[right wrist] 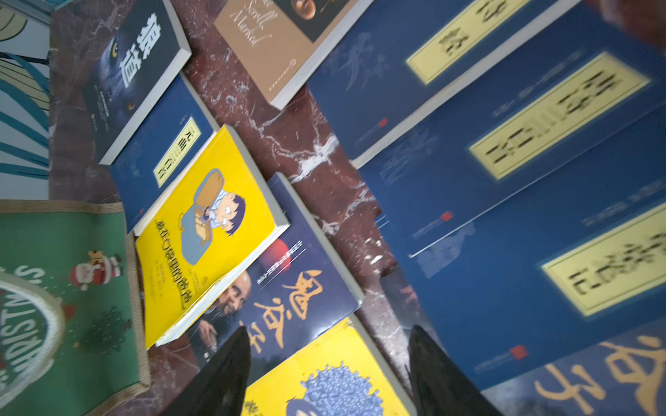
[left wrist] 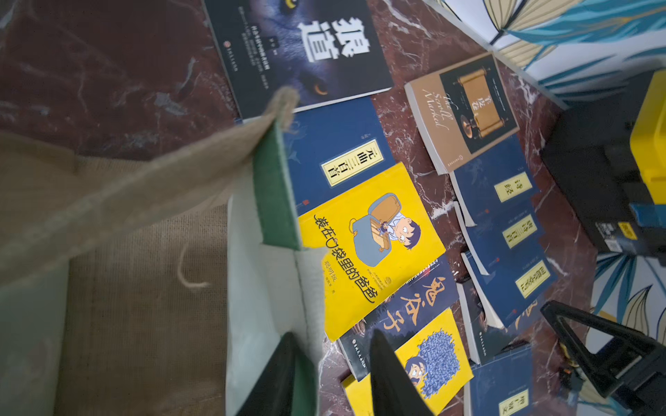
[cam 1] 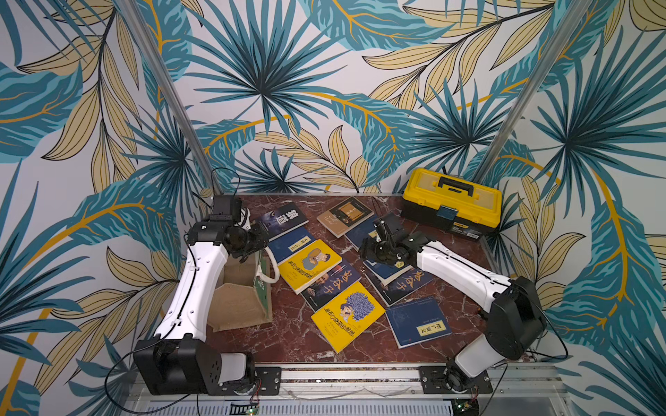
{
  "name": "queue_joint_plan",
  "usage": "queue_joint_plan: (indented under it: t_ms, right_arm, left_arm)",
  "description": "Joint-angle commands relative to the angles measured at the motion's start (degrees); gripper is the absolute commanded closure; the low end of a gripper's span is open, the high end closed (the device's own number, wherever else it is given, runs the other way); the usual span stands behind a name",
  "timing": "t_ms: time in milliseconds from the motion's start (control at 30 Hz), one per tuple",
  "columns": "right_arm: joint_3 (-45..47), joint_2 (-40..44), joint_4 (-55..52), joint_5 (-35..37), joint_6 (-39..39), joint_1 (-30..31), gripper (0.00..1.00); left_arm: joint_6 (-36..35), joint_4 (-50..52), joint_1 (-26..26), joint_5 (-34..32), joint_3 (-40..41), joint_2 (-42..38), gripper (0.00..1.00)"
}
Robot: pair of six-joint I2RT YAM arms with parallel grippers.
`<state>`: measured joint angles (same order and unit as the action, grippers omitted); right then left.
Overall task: Put the books into the canvas bag
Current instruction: Adjust the canvas bag at the center of the board.
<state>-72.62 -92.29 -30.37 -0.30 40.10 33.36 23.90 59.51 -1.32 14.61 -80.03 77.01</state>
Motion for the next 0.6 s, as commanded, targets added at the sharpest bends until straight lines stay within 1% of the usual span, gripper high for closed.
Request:
queue_joint_plan:
  t_ms: [0, 67, 133, 200, 333, 400, 500, 567]
  right_arm:
    - [1.88, -1.40, 3.41, -4.23, 7.48, 1.31, 0.32]
    - [2.95, -1.57, 6.34, -5.45, 9.29, 2.27, 0.35]
    - [4.33, -1.96, 10.33, -6.89, 10.81, 3.65, 0.41]
    - [4.70, -2.82, 12.65, -7.34, 12.79, 5.03, 0.44]
    - [1.33, -7.18, 12.25, -8.80, 13.91, 7.12, 0.43]
    - [-0.27, -9.10, 12.02, -9.11, 14.44, 7.62, 0.41]
    - [-1.30, -11.70, 13.55, -8.93, 16.57, 8.16, 0.40]
    - [-1.87, -13.50, 14.86, -9.21, 19.48, 8.22, 0.40]
  left_arm:
    - [-1.07, -0.27, 1.29, -0.29, -5.68, -0.52, 0.56]
    - [-1.83, -0.27, 2.60, -1.21, -7.47, -1.05, 0.54]
    - [-2.69, -0.27, 5.30, -4.34, -8.57, -1.09, 0.53]
    - [-3.73, -0.27, 8.53, -7.52, -9.30, -0.20, 0.52]
    - [-4.22, -0.33, 15.99, -13.59, -10.21, 2.61, 0.51]
    - [-4.41, -0.49, 19.23, -15.17, -10.65, 5.54, 0.51]
    - [-3.62, -0.44, 21.80, -14.46, -11.45, 11.63, 0.51]
    - [-2.44, -0.53, 22.32, -13.63, -11.38, 15.82, 0.52]
